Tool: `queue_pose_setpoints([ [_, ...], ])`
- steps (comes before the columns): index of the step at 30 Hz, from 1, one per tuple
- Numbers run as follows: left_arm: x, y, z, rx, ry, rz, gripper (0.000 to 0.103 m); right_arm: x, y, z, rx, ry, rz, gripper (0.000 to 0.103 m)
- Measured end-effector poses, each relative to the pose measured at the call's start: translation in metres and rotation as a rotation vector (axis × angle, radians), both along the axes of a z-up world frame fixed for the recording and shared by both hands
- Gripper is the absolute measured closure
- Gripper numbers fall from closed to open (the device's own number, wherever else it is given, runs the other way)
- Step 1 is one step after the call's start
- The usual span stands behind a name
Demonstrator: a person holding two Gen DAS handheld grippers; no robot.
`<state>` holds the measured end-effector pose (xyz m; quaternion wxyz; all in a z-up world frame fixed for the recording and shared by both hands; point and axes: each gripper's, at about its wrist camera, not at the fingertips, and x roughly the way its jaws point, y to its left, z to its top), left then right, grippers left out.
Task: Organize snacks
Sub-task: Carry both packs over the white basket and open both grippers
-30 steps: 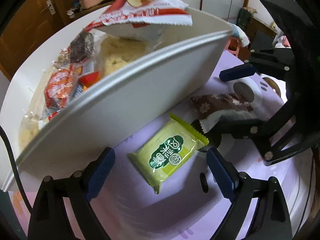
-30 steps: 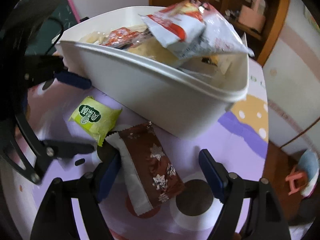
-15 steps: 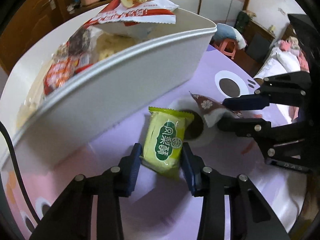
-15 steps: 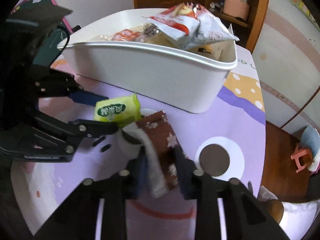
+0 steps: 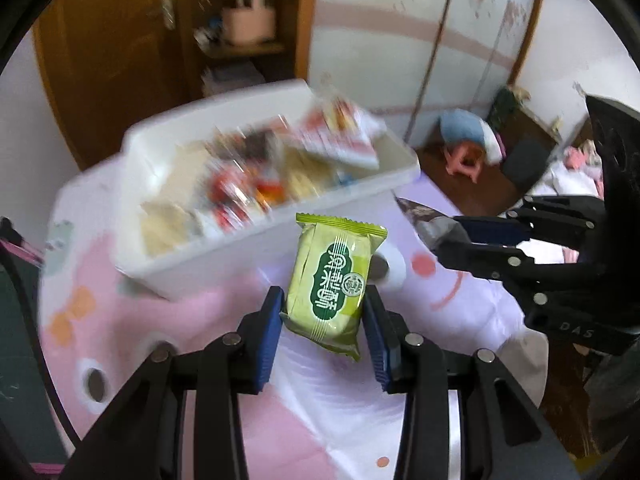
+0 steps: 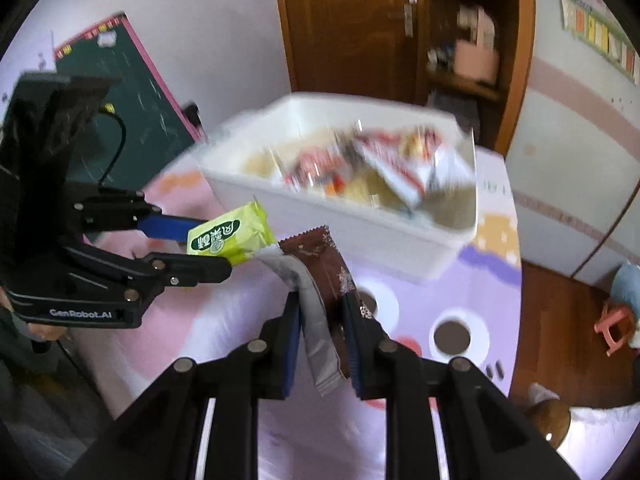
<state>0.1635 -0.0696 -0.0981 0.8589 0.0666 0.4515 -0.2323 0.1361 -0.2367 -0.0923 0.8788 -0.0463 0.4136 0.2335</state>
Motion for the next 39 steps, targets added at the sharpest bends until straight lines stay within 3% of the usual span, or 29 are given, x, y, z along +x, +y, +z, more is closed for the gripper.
queue_pose_setpoints([
  [11,0.041,0.04,0.138,-0.015,-0.196,0.188,0.065,0.036,0.03,0.151,0.116,-0.252,-0.07,0.083],
  [17,0.064,0.047,0.183,-0.009,-0.281,0.243,0.065,0.076,0.043,0.183,0.102,-0.284,-0.132,0.082],
  [21,0.09,0.045,0.179,-0.015,-0.262,0.276,0.065,0.097,0.049,0.179,0.08,-0.261,-0.164,0.082],
  [27,0.124,0.039,0.145,0.004,-0.209,0.299,0.065,0.124,0.048,0.154,0.082,-0.191,-0.197,0.082],
  [39,0.153,0.034,0.091,0.076,-0.144,0.326,0.064,0.162,0.047,0.097,0.053,-0.065,-0.245,0.081],
])
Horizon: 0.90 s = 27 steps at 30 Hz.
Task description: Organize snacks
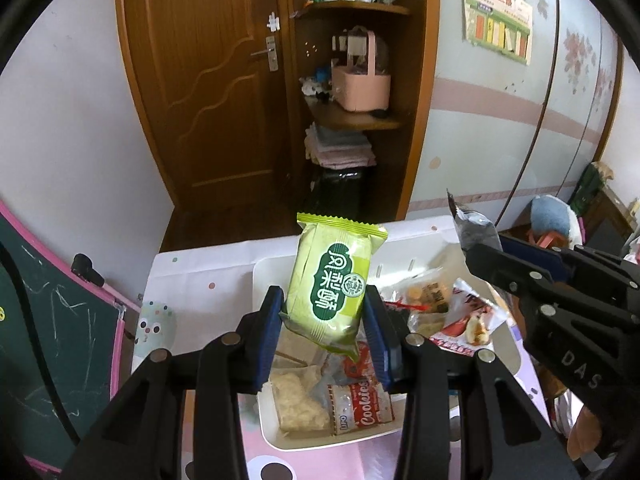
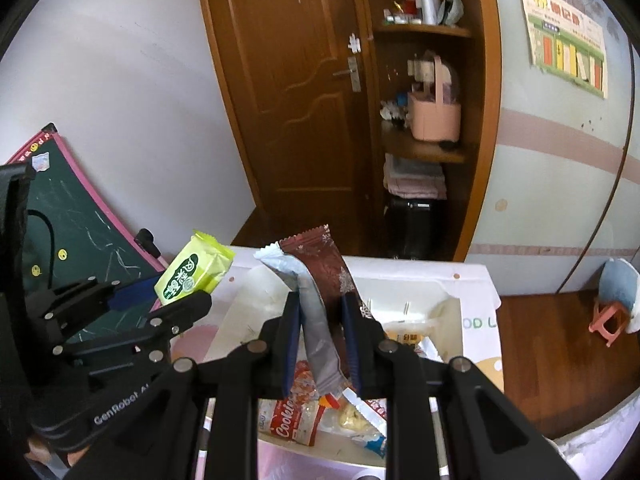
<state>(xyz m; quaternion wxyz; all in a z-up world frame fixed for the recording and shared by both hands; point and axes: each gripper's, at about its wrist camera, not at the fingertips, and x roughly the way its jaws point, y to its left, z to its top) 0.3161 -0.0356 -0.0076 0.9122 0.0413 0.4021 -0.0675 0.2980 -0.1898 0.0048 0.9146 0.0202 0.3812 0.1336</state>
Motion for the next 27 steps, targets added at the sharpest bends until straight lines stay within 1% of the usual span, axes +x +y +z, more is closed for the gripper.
queue_pose_setpoints([
  [2,0.003,-0.001,-0.007,0.012,0.013,0.007,0.055,0.003,0.006,-0.009,-0.035,0.024,0.003,0.079],
  [3,0.005,-0.002,-0.011,0.033,0.016,0.013,0.042,0.003,0.009,-0.013,-0.05,0.035,0.016,0.069],
  [4,0.006,-0.002,-0.015,0.07,0.008,0.038,0.031,0.004,0.013,-0.019,-0.086,0.044,0.006,0.067],
  [5,0.006,-0.002,-0.019,0.115,0.0,0.062,0.024,0.003,0.014,-0.022,-0.111,0.047,-0.009,0.062],
  [6,0.007,-0.001,-0.024,0.145,-0.004,0.075,0.015,0.003,0.014,-0.027,-0.129,0.055,-0.021,0.059],
  [7,0.009,0.001,-0.027,0.146,0.003,0.077,0.013,0.003,0.013,-0.031,-0.128,0.063,-0.026,0.057],
  [9,0.01,0.008,-0.034,0.104,0.045,0.07,0.013,0.003,0.008,-0.036,-0.091,0.083,-0.035,0.046],
  [11,0.011,0.013,-0.038,0.081,0.069,0.076,0.013,0.002,0.003,-0.039,-0.049,0.097,-0.047,0.038],
  [12,0.01,0.014,-0.039,0.081,0.071,0.08,0.013,0.002,0.002,-0.039,-0.037,0.101,-0.055,0.036],
  [17,-0.003,0.013,-0.034,0.094,0.047,0.076,0.012,-0.003,0.001,-0.039,-0.028,0.117,-0.069,0.036],
  [19,-0.008,0.015,-0.029,0.086,0.041,0.076,0.012,-0.008,0.0,-0.036,-0.025,0.121,-0.077,0.036],
  [23,-0.026,0.019,-0.016,0.05,0.039,0.071,0.012,-0.026,0.001,-0.025,-0.035,0.112,-0.099,0.036],
  [27,-0.054,0.022,0.002,0.036,0.011,0.066,0.012,-0.051,0.003,-0.006,-0.036,0.089,-0.107,0.036],
])
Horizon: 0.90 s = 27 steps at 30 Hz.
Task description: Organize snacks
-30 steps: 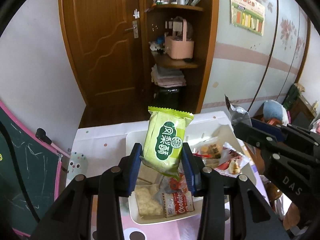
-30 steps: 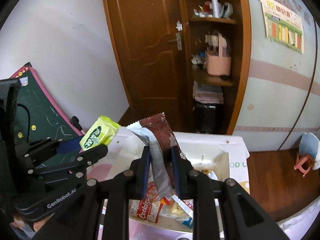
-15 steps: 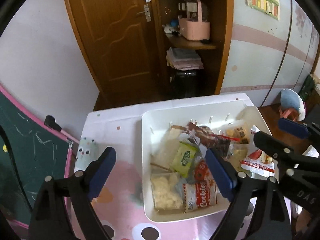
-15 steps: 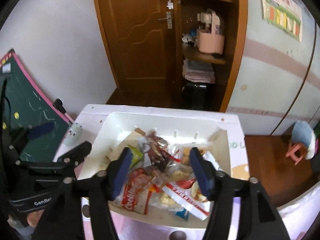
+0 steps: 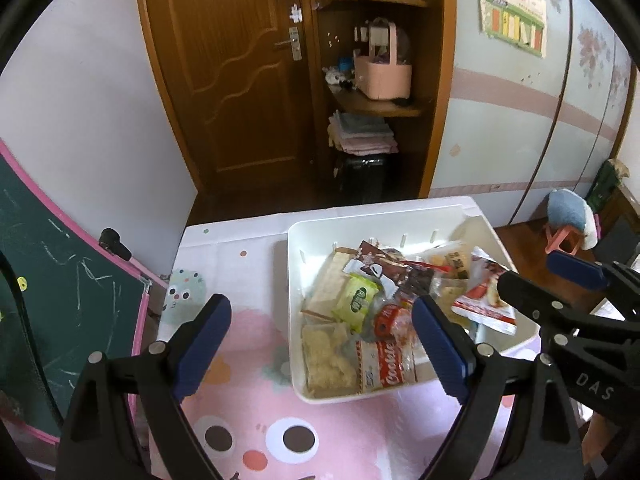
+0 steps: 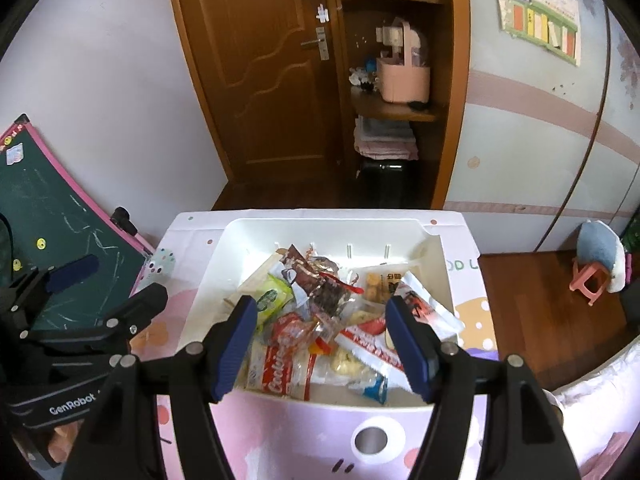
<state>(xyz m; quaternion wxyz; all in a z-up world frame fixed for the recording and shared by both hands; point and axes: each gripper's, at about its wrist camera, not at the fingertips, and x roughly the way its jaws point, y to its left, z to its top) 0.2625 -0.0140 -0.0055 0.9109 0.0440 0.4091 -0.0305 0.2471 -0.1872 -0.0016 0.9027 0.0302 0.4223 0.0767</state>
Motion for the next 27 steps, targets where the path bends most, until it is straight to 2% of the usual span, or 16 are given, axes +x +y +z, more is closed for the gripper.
queue_pose_setpoints([
  [5,-0.045,0.006,0.02,-0.021,-0.02,-0.004,0.002,-0.041,0.002,0.02,0.006,-0.017,-0.002,0.036],
  [10,-0.106,0.014,0.029,-0.037,-0.03,-0.007,0.001,-0.092,0.006,0.031,0.002,-0.04,-0.002,0.033],
  [19,-0.187,0.029,0.022,-0.075,0.018,0.017,0.001,-0.177,0.008,0.02,0.076,-0.004,-0.026,0.031],
  [22,-0.211,0.035,0.017,-0.078,0.043,0.032,0.001,-0.199,0.012,0.016,0.075,-0.002,-0.015,0.031],
  [27,-0.245,0.046,0.006,-0.071,0.026,0.087,0.001,-0.224,0.021,0.006,0.059,0.031,0.0,0.031],
])
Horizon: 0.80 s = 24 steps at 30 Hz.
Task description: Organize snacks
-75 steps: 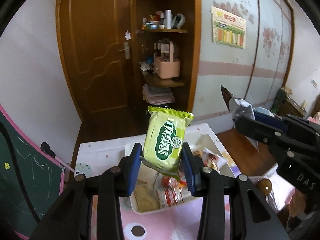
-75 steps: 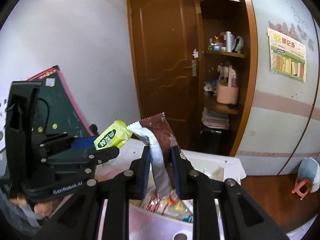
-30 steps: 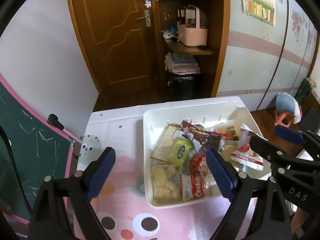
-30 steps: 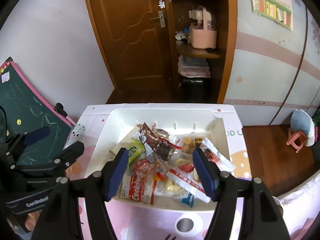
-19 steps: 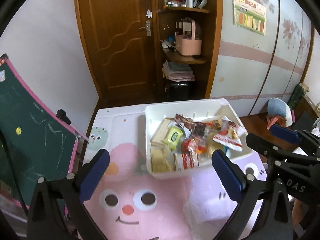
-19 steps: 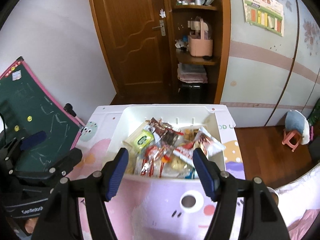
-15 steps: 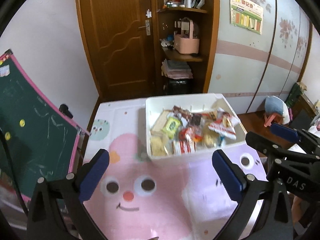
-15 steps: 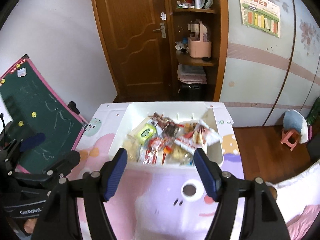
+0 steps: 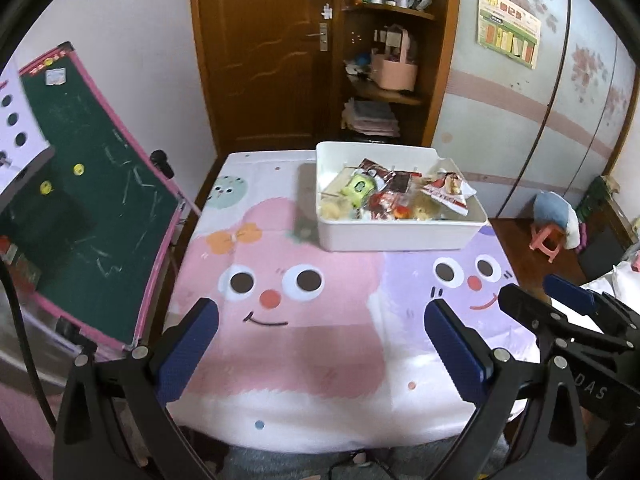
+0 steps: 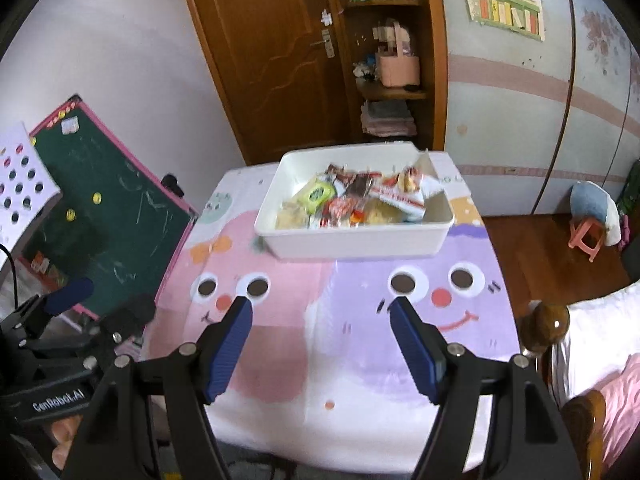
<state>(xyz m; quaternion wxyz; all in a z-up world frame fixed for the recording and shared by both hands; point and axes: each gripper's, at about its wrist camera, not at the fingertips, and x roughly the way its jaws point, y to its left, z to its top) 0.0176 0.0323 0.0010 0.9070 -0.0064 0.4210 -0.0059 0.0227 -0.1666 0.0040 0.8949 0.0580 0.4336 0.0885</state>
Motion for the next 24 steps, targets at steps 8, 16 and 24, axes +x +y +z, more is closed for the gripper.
queue_pose_setpoints([
  [8,-0.022,0.0,-0.006,0.021,0.004,0.011,0.001,-0.037,0.005,-0.001,-0.026,-0.044,-0.016,0.031],
  [16,-0.025,-0.005,-0.002,0.028,-0.018,0.011,0.001,-0.043,0.002,0.004,-0.034,-0.069,-0.038,0.03],
  [24,-0.022,-0.002,-0.006,0.019,0.011,0.018,0.001,-0.038,0.004,0.002,-0.024,-0.053,-0.023,0.03],
])
